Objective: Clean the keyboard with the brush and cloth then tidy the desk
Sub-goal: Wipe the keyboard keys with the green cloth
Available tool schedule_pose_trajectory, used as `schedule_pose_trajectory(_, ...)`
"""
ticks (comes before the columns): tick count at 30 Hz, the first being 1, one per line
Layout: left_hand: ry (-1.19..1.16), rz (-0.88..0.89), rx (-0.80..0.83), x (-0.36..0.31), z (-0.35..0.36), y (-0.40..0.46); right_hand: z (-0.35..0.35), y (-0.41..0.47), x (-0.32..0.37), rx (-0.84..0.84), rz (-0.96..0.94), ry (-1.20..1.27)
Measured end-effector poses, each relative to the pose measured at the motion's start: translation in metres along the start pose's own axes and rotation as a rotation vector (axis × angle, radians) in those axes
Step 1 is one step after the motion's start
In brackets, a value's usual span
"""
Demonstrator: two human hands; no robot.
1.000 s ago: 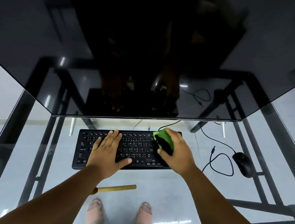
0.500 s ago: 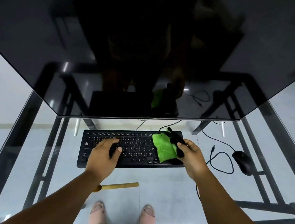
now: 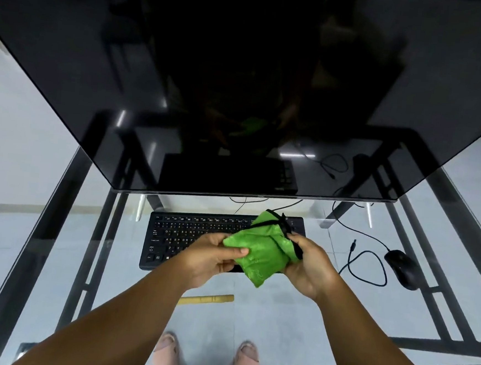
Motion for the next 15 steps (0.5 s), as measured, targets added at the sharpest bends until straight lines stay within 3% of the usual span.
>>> schedule_pose_trajectory(8, -0.075, -0.046, -0.144, 0.004, -0.013, -0.013, -0.009, -0.001, -0.011, 0.086, 0.017, -0.316)
schedule_pose_trajectory(12, -0.119, -0.018, -0.253, 0.004, -0.017, -0.018, -0.013, 0.004, -0.013, 0.026, -0.003, -0.296)
schedule_pose_trajectory(15, -0.273, 0.026, -0.213, 0.009, -0.006, -0.021, -0.011, 0.008, -0.016, 0.001, -0.016, -0.337)
Point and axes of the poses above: each hand's wrist, its own y-axis towards the middle knuckle, its own z-axis out of the palm, x = y × z, the point moved 8 cm from there along y, towards the middle knuckle, and after that the axes turned 15 degrees about y, right-handed, at the moved point
